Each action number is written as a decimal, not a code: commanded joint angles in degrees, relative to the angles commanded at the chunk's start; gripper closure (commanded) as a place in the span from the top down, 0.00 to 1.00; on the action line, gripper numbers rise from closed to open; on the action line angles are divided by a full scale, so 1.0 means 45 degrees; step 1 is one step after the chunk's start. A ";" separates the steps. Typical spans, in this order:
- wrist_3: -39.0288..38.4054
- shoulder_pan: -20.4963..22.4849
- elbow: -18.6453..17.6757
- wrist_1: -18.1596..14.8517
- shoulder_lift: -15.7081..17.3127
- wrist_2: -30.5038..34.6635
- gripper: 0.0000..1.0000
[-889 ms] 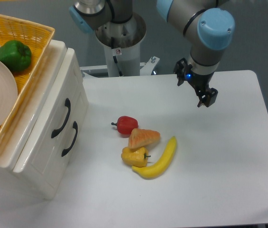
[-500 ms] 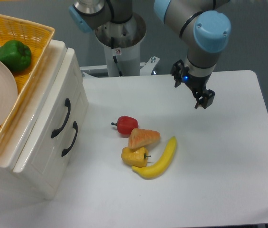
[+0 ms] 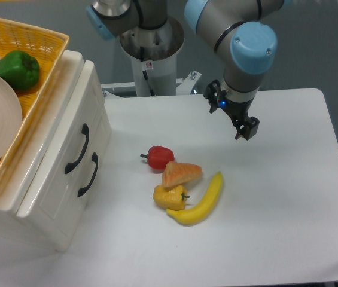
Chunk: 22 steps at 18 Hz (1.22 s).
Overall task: Slide the top white drawer open
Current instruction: 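Move the gripper down toward the black handle of the upper drawer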
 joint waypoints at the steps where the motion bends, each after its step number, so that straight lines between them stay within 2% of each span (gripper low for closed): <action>1: -0.0350 -0.0058 -0.0001 0.0000 0.0040 -0.0039 1.00; 9: -0.5327 -0.1132 0.0175 0.0039 -0.0174 -0.1522 1.00; 14: -0.6930 -0.1484 0.0195 0.0019 -0.0214 -0.2342 1.00; 22: -1.0701 -0.2948 0.0585 0.0098 -0.0761 -0.3360 1.00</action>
